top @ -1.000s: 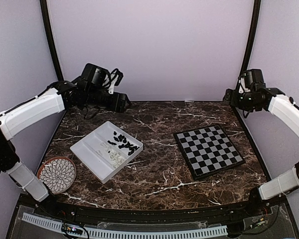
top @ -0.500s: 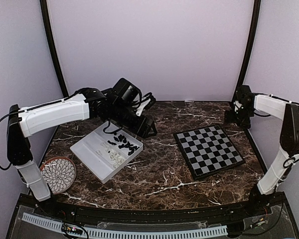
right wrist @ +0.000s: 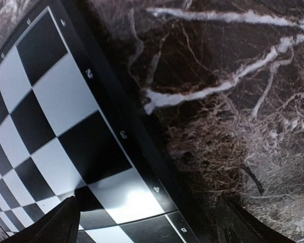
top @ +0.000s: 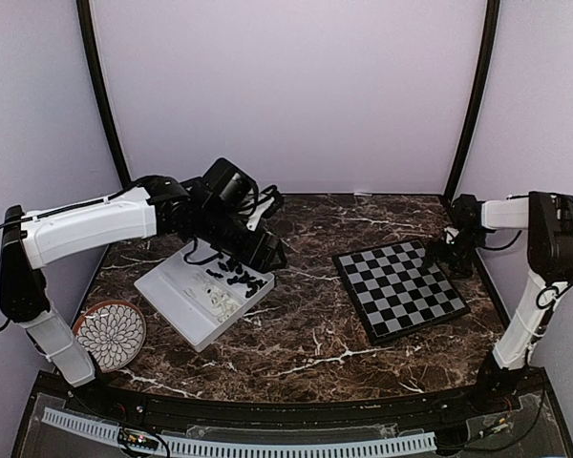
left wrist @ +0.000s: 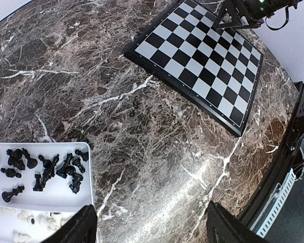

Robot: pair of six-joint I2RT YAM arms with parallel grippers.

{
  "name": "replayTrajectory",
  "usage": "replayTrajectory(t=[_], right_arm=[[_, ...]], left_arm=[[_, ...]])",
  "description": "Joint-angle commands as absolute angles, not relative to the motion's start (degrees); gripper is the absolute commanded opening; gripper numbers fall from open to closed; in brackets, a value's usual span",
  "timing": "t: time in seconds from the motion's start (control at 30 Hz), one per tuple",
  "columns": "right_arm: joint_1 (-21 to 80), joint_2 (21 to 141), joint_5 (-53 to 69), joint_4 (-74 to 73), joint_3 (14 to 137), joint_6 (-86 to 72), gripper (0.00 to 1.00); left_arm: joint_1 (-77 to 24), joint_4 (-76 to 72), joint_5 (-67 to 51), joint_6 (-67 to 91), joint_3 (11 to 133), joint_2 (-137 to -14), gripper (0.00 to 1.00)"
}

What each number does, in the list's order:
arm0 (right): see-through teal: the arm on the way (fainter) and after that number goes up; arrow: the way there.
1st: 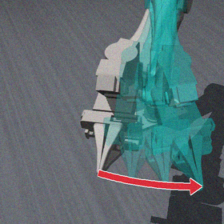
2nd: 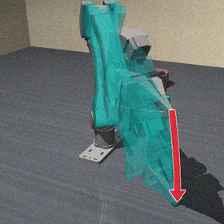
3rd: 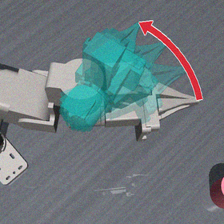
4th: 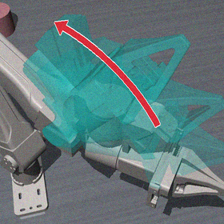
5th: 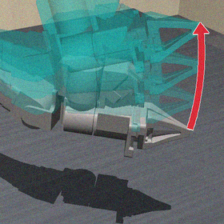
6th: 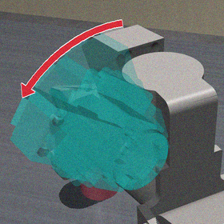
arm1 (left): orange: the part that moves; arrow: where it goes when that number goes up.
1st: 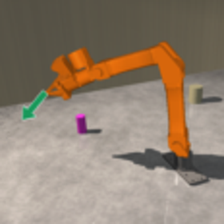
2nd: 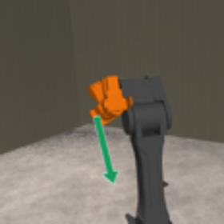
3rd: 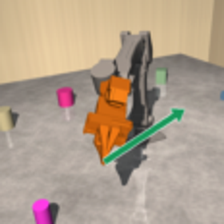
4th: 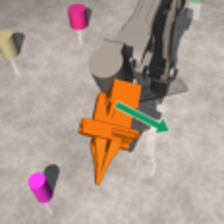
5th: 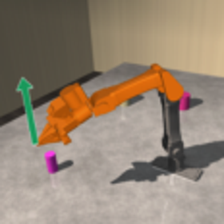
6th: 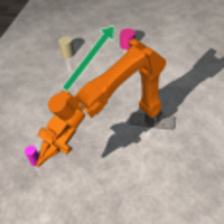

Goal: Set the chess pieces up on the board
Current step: Move the chessboard to the center of the board.

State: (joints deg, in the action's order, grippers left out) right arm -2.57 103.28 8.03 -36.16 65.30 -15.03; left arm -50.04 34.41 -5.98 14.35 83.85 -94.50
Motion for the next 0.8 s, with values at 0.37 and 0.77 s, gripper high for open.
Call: replayTrajectory(t=[0.37,0.77], right_arm=[[6.0,103.3,20.8,-32.5,58.1,-14.8,0.9],[14.2,95.0,24.3,-34.4,53.2,-20.1,0.89]], left_arm=[[-50.1,34.4,-2.6,14.9,80.2,-88.6,0.76],[-46.2,39.3,9.9,26.2,71.0,-81.7,0.76]])
